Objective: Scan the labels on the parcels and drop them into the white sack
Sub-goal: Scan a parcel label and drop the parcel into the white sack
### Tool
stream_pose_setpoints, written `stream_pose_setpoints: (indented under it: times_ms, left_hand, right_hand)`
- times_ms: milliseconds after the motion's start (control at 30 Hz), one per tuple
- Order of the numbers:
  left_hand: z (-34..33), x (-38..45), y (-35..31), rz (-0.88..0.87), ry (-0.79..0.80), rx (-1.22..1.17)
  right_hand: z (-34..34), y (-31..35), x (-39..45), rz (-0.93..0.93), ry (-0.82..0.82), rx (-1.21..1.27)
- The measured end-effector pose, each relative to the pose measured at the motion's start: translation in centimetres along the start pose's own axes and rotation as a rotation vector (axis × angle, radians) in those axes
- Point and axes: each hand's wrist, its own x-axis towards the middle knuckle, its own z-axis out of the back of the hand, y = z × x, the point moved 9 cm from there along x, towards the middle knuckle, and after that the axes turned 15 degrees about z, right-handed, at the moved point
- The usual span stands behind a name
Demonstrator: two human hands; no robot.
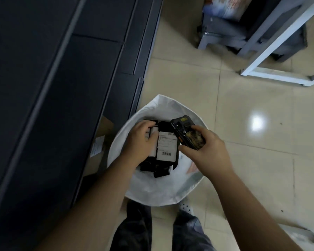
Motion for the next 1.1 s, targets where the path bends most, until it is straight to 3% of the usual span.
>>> stream_pose_setpoints:
  times_ms: [167,367,633,867,1100]
  left_hand:
    - [7.5,-9.0,-4.4,-0.081,-0.150,-0.073]
    - [19.9,-22.3,-10.6,-0.098,-0.428,-0.077]
    - [32.4,-43.2,-11.7,-0.041,-0.852,-0.089]
    - [33.6,-61.3,-4.9,0.117,-1.078,-0.146]
    - [28.2,-84.5,6.3,0.344,-1.281,-0.199]
  right_hand:
    - [4.2,7.2,-0.7,0.244,0.062,-0.002]
    - [10.8,21.3,-4.5,0.574,0.139,0.076]
    - [14.2,39.2,-15.8,0.990,0.239,0.218]
    - [9.1,45.8,-30.8,1.193,0.456,0.288]
    - [0.1,46.5,-53.0,1.296,0.727,0.311]
